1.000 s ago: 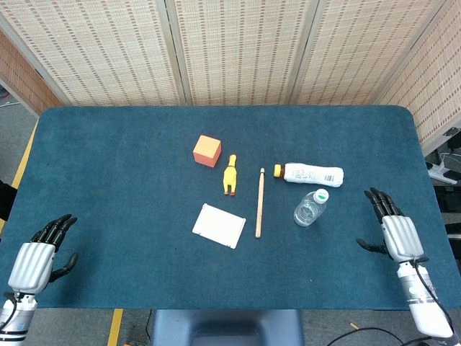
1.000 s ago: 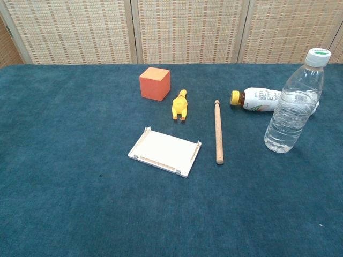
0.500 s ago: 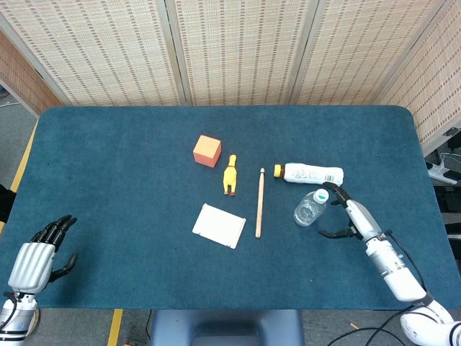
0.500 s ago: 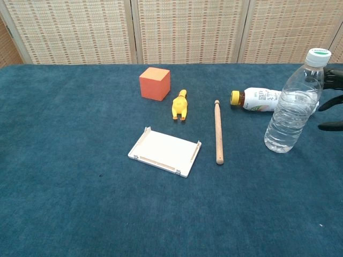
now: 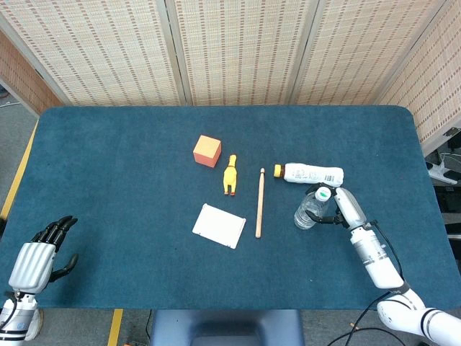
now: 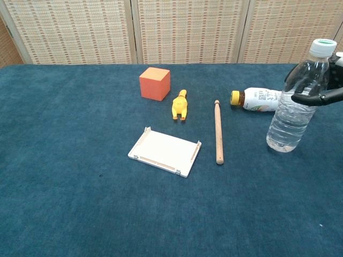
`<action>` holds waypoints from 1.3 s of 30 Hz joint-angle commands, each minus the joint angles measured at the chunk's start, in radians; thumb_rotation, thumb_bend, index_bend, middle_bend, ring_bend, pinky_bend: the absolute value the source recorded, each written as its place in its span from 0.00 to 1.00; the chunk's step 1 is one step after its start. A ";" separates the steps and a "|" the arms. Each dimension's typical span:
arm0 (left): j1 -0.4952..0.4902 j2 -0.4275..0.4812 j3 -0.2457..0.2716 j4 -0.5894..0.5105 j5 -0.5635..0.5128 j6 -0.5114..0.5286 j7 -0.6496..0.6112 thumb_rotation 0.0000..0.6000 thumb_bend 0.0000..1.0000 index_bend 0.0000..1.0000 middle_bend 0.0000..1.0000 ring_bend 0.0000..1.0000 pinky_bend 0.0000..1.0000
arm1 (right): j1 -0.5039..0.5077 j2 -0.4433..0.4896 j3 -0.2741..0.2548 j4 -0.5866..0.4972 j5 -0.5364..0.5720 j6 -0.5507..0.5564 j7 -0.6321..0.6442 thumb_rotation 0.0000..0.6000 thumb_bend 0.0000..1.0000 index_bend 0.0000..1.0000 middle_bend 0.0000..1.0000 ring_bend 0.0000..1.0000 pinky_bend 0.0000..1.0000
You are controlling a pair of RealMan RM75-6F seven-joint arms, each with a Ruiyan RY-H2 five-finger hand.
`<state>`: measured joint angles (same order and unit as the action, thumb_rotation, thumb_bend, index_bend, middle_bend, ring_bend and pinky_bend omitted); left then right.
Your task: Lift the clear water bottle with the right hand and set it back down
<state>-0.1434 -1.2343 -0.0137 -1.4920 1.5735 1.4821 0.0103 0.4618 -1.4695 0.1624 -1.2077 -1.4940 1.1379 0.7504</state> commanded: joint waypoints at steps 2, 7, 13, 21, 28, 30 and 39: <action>-0.002 -0.001 0.003 -0.001 0.003 -0.005 0.005 1.00 0.35 0.12 0.11 0.15 0.33 | -0.022 -0.032 0.035 0.034 -0.037 0.172 -0.161 1.00 0.48 0.80 0.67 0.53 0.65; -0.002 -0.001 0.003 -0.003 0.006 -0.002 0.005 1.00 0.35 0.12 0.11 0.15 0.33 | -0.014 -0.067 0.083 0.146 -0.049 0.301 -0.602 1.00 0.48 0.82 0.68 0.54 0.66; -0.003 -0.002 0.004 -0.002 0.007 -0.002 0.007 1.00 0.35 0.12 0.11 0.15 0.33 | 0.002 -0.107 0.081 0.218 -0.049 0.338 -1.029 1.00 0.48 0.82 0.69 0.55 0.67; -0.003 -0.001 0.006 -0.002 0.009 -0.004 0.006 1.00 0.35 0.12 0.11 0.15 0.33 | 0.014 0.061 -0.050 -0.097 -0.075 0.109 -0.289 1.00 0.48 0.83 0.69 0.55 0.68; -0.004 -0.001 0.008 -0.002 0.011 -0.005 0.008 1.00 0.35 0.12 0.12 0.15 0.33 | 0.033 0.166 -0.082 -0.219 -0.101 0.058 0.141 1.00 0.48 0.83 0.69 0.55 0.68; -0.003 -0.001 0.008 -0.003 0.012 -0.004 0.010 1.00 0.35 0.12 0.12 0.15 0.33 | 0.041 0.201 -0.090 -0.216 -0.111 0.044 0.235 1.00 0.48 0.83 0.69 0.55 0.68; -0.002 0.003 0.003 -0.005 0.000 -0.004 -0.005 1.00 0.35 0.12 0.12 0.15 0.33 | 0.004 0.063 -0.057 0.044 -0.065 0.145 -0.375 1.00 0.48 0.83 0.69 0.55 0.68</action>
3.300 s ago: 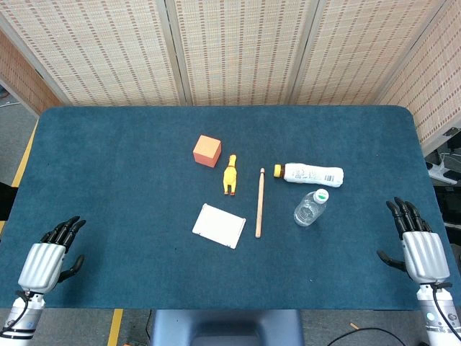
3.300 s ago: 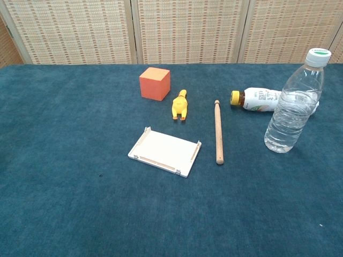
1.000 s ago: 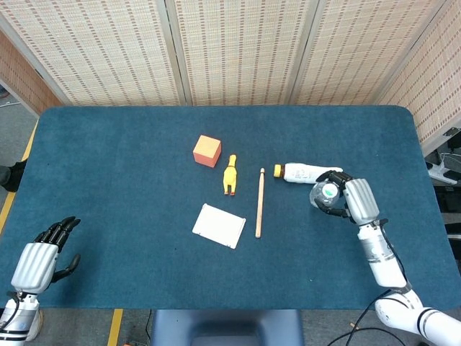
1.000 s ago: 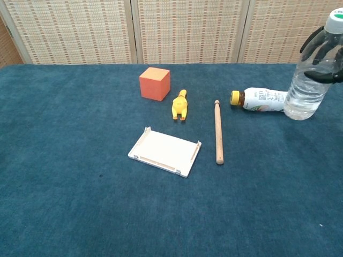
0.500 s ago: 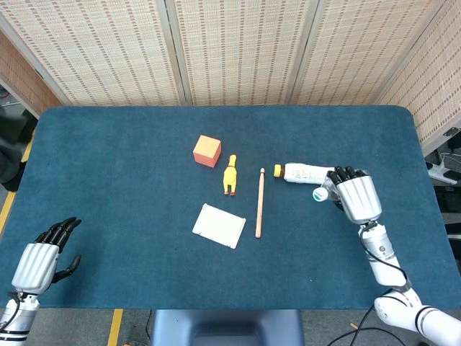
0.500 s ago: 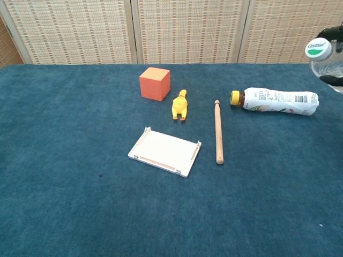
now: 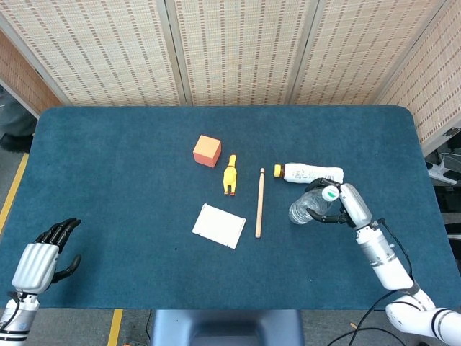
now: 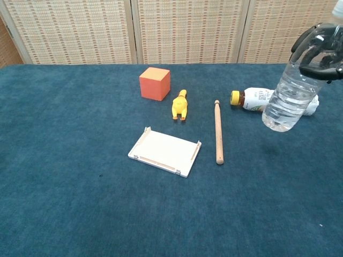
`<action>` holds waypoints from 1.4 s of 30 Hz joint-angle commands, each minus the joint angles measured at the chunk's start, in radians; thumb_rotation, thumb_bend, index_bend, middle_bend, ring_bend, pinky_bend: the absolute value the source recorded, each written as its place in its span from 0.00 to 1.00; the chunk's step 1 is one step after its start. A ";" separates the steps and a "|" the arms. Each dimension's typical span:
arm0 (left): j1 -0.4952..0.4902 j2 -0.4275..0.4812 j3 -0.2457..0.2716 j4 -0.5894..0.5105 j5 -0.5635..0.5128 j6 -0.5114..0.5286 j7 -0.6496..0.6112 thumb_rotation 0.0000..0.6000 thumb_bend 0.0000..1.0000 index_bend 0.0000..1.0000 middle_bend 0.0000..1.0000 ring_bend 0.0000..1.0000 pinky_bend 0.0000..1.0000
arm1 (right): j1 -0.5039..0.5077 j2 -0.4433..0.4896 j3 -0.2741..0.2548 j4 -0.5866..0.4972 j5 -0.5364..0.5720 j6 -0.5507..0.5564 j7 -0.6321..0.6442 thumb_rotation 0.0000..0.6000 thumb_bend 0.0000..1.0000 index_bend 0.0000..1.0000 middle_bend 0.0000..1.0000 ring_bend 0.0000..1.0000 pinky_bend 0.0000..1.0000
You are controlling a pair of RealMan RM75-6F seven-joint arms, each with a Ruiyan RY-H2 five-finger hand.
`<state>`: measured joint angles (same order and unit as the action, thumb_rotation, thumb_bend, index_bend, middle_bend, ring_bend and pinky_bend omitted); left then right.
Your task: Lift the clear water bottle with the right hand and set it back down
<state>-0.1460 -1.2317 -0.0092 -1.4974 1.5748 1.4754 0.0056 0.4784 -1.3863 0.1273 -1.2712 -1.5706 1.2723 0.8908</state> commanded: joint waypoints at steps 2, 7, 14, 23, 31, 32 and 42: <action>0.002 0.001 -0.003 0.002 0.001 0.008 -0.003 1.00 0.35 0.12 0.12 0.15 0.33 | -0.017 -0.054 -0.017 0.183 0.019 0.029 -0.656 1.00 0.48 0.83 0.69 0.55 0.68; 0.004 0.002 -0.001 -0.001 0.010 0.016 0.002 1.00 0.35 0.13 0.12 0.15 0.33 | -0.018 -0.207 0.024 0.506 -0.012 0.219 -1.034 1.00 0.48 0.83 0.69 0.55 0.68; 0.004 0.002 0.001 -0.005 0.011 0.014 0.008 1.00 0.35 0.13 0.12 0.15 0.33 | -0.010 -0.254 0.005 0.581 -0.022 0.231 -0.914 1.00 0.48 0.83 0.69 0.55 0.68; 0.005 0.005 0.000 -0.005 0.007 0.012 0.000 1.00 0.35 0.13 0.12 0.15 0.33 | 0.018 -0.165 -0.028 0.315 -0.060 0.198 -0.589 1.00 0.48 0.83 0.69 0.55 0.68; 0.003 0.000 0.002 -0.003 0.009 0.007 0.014 1.00 0.35 0.13 0.12 0.15 0.33 | 0.044 0.075 -0.032 -0.197 -0.081 0.141 -0.471 1.00 0.48 0.83 0.69 0.55 0.68; 0.002 -0.001 0.003 -0.003 0.010 0.006 0.015 1.00 0.35 0.13 0.12 0.15 0.33 | 0.047 0.105 -0.030 -0.246 -0.076 0.127 -0.482 1.00 0.48 0.83 0.69 0.55 0.68; 0.002 -0.001 0.001 0.000 0.006 0.006 0.005 1.00 0.35 0.13 0.12 0.15 0.33 | 0.022 0.012 -0.041 -0.043 0.050 0.024 -0.664 1.00 0.48 0.83 0.70 0.55 0.68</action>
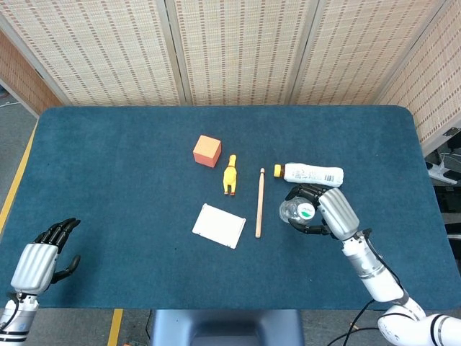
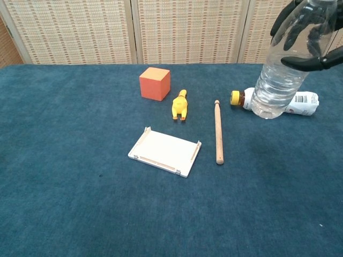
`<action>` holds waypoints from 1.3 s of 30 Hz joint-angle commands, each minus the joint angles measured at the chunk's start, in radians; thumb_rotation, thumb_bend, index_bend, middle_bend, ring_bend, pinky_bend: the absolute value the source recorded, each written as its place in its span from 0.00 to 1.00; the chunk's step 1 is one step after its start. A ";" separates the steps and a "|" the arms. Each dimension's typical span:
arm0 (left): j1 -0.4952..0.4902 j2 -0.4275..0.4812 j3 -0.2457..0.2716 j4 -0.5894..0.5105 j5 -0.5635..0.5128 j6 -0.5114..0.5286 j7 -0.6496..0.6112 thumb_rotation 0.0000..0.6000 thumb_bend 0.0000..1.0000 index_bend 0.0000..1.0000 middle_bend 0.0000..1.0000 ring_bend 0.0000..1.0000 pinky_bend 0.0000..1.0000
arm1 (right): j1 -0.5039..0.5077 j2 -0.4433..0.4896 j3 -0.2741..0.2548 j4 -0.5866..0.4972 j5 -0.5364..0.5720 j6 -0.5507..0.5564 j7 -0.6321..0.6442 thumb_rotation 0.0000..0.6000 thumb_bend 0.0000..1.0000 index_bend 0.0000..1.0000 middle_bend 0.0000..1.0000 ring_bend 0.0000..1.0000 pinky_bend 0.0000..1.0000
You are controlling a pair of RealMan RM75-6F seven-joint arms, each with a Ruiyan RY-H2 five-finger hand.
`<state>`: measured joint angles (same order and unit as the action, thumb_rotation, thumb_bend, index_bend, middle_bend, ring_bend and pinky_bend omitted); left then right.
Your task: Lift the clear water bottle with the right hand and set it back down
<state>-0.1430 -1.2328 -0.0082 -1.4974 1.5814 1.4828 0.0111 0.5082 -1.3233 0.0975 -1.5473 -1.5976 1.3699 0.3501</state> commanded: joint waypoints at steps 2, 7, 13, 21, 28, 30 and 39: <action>-0.001 0.000 0.000 0.001 0.000 -0.003 0.000 1.00 0.35 0.13 0.12 0.15 0.33 | -0.012 -0.115 -0.006 0.336 0.095 -0.074 -0.143 1.00 0.48 0.83 0.70 0.55 0.68; -0.002 -0.002 0.002 0.003 0.000 -0.006 0.007 1.00 0.35 0.13 0.12 0.15 0.33 | -0.014 -0.194 0.001 0.413 0.071 -0.029 -0.137 1.00 0.48 0.83 0.70 0.55 0.68; -0.003 -0.006 0.003 0.004 0.005 -0.004 0.019 1.00 0.35 0.13 0.12 0.15 0.33 | -0.016 -0.143 0.015 0.234 0.002 0.060 -0.143 1.00 0.48 0.83 0.70 0.55 0.68; -0.004 -0.005 0.007 0.000 0.004 -0.013 0.026 1.00 0.35 0.13 0.13 0.15 0.33 | -0.032 -0.113 0.006 0.196 0.026 0.028 -0.156 1.00 0.48 0.83 0.70 0.56 0.68; -0.008 -0.009 0.011 0.001 0.004 -0.024 0.035 1.00 0.35 0.13 0.13 0.15 0.33 | -0.029 -0.188 0.002 0.407 0.113 -0.107 0.165 1.00 0.48 0.83 0.70 0.56 0.68; -0.010 -0.009 0.014 0.000 0.003 -0.032 0.040 1.00 0.35 0.13 0.14 0.15 0.33 | -0.023 -0.200 0.006 0.441 0.137 -0.161 0.284 1.00 0.48 0.83 0.70 0.56 0.68; -0.011 -0.007 0.015 -0.003 0.002 -0.034 0.043 1.00 0.35 0.13 0.14 0.15 0.33 | -0.016 -0.237 0.028 0.556 0.168 -0.238 0.542 1.00 0.48 0.74 0.69 0.51 0.64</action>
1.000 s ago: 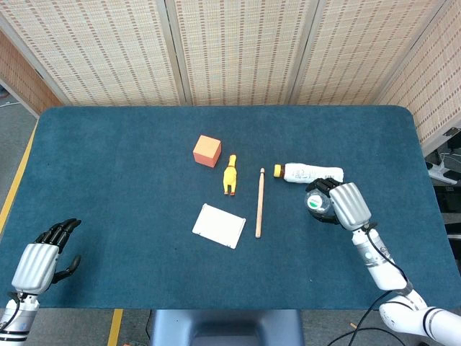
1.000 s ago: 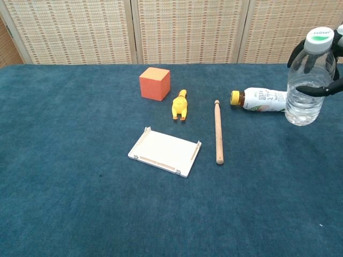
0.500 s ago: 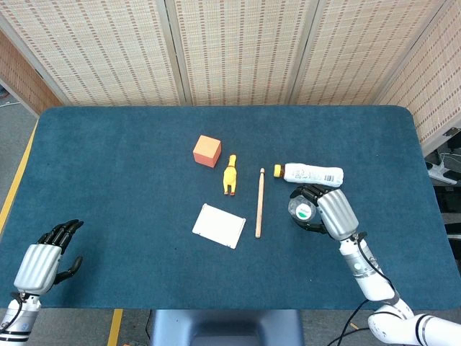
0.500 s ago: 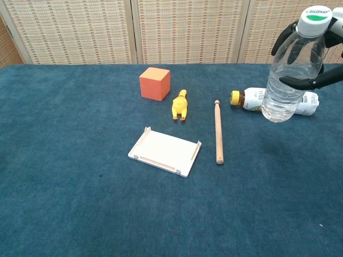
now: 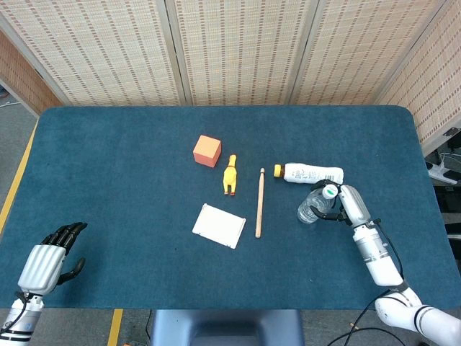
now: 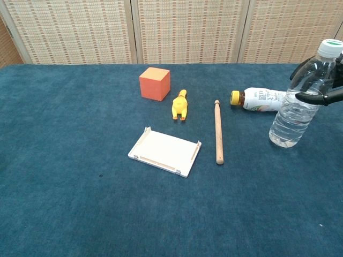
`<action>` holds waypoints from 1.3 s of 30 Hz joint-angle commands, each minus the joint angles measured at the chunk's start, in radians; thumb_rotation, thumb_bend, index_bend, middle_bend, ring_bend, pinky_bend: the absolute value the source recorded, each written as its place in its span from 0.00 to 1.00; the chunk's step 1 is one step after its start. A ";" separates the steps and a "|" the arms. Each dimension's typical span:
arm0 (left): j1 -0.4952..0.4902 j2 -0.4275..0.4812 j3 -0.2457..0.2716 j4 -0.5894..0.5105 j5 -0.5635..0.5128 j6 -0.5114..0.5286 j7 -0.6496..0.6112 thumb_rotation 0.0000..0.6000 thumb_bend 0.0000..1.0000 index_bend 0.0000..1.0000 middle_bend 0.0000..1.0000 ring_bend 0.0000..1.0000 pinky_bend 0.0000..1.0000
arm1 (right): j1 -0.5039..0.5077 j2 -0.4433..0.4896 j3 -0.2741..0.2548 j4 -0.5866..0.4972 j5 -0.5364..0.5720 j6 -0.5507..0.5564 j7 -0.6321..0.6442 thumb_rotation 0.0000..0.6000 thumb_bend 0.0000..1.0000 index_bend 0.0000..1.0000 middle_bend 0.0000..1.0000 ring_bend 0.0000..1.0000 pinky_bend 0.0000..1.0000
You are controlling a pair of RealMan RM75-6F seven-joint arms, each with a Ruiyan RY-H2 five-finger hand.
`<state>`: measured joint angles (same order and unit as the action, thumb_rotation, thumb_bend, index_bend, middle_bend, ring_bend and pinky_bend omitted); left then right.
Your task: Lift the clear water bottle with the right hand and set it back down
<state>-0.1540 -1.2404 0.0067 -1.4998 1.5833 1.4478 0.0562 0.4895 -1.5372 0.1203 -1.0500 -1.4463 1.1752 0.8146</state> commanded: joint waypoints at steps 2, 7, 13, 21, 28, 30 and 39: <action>0.000 0.001 0.000 -0.001 0.001 0.001 -0.003 1.00 0.35 0.13 0.14 0.15 0.33 | 0.004 -0.014 -0.009 0.069 0.001 -0.059 0.122 1.00 0.48 0.59 0.59 0.40 0.55; 0.000 0.001 0.002 -0.002 0.002 0.000 -0.001 1.00 0.35 0.13 0.14 0.15 0.33 | 0.011 0.006 -0.038 0.088 -0.035 -0.086 0.184 1.00 0.34 0.26 0.30 0.09 0.22; 0.000 0.002 0.002 -0.002 0.000 -0.001 -0.001 1.00 0.36 0.13 0.14 0.15 0.33 | 0.009 0.023 -0.058 0.099 -0.065 -0.076 0.214 1.00 0.16 0.00 0.03 0.00 0.14; 0.000 0.002 0.002 -0.003 0.001 -0.001 0.000 1.00 0.35 0.13 0.14 0.15 0.33 | -0.014 0.060 -0.067 0.071 -0.101 0.011 0.189 1.00 0.09 0.00 0.00 0.00 0.13; 0.001 0.003 0.002 -0.003 0.000 0.001 -0.002 1.00 0.36 0.13 0.14 0.15 0.33 | -0.050 0.140 -0.087 -0.009 -0.136 0.091 0.132 1.00 0.07 0.00 0.00 0.00 0.13; 0.001 0.004 0.002 -0.002 -0.001 0.002 -0.005 1.00 0.36 0.13 0.14 0.16 0.33 | -0.069 0.169 -0.096 -0.032 -0.139 0.112 0.082 1.00 0.07 0.00 0.00 0.00 0.13; 0.005 0.005 -0.007 0.000 -0.023 0.000 -0.003 1.00 0.35 0.13 0.14 0.16 0.33 | -0.258 0.338 -0.101 -0.431 0.076 0.218 -0.740 1.00 0.07 0.00 0.00 0.00 0.14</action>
<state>-0.1495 -1.2360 0.0002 -1.4989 1.5611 1.4475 0.0523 0.3518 -1.2992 0.0214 -1.2275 -1.5053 1.3037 0.5386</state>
